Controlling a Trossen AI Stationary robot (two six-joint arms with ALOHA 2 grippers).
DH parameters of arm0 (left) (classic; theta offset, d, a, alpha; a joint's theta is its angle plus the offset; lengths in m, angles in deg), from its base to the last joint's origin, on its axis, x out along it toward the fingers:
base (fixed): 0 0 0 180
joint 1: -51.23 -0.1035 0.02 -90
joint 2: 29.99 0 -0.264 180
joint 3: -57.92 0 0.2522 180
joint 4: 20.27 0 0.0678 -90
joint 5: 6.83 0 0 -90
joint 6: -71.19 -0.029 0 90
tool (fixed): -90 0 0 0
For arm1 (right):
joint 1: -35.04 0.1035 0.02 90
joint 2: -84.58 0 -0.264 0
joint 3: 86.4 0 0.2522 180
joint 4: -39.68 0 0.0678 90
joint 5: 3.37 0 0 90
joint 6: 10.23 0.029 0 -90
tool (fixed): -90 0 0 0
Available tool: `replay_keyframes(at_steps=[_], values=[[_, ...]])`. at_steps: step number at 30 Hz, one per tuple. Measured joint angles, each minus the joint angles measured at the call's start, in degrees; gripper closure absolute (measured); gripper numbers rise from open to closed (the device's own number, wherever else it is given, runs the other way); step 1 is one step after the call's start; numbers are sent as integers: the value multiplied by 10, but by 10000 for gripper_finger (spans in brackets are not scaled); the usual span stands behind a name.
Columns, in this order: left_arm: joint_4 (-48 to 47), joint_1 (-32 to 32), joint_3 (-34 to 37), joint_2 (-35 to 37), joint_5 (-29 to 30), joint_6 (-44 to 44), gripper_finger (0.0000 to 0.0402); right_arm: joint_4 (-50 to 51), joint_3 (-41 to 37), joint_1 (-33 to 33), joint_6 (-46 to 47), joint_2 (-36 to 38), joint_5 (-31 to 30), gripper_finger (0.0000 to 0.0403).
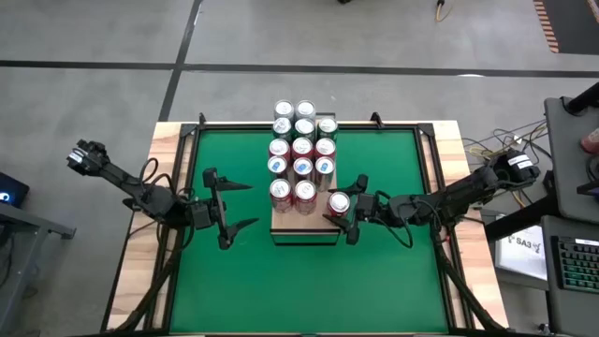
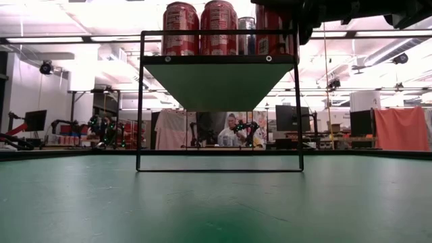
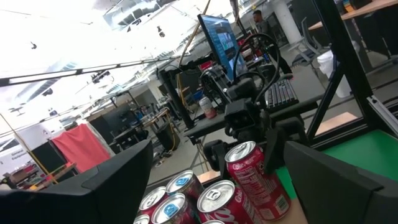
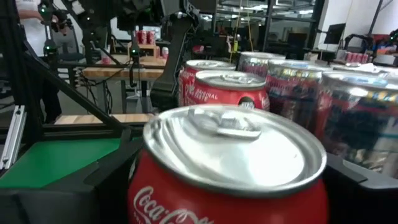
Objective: Place canned beverage on shelf
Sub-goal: Put the red can on the shelf
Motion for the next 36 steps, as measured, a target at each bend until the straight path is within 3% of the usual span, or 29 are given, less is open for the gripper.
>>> replay_keyframes(at_steps=[21, 29, 32, 36], values=[[3, 0, 0, 0, 0, -1, 56, -38, 1, 0, -28, 21, 0, 77], [3, 0, 0, 0, 0, -1, 56, -27, 39, 4, -71, 31, 0, 77], [3, 0, 0, 0, 0, -1, 56, 0, 62, 6, -80, 51, 0, 77], [3, 0, 0, 0, 0, -1, 56, 111, 105, 11, -59, 91, 0, 77]])
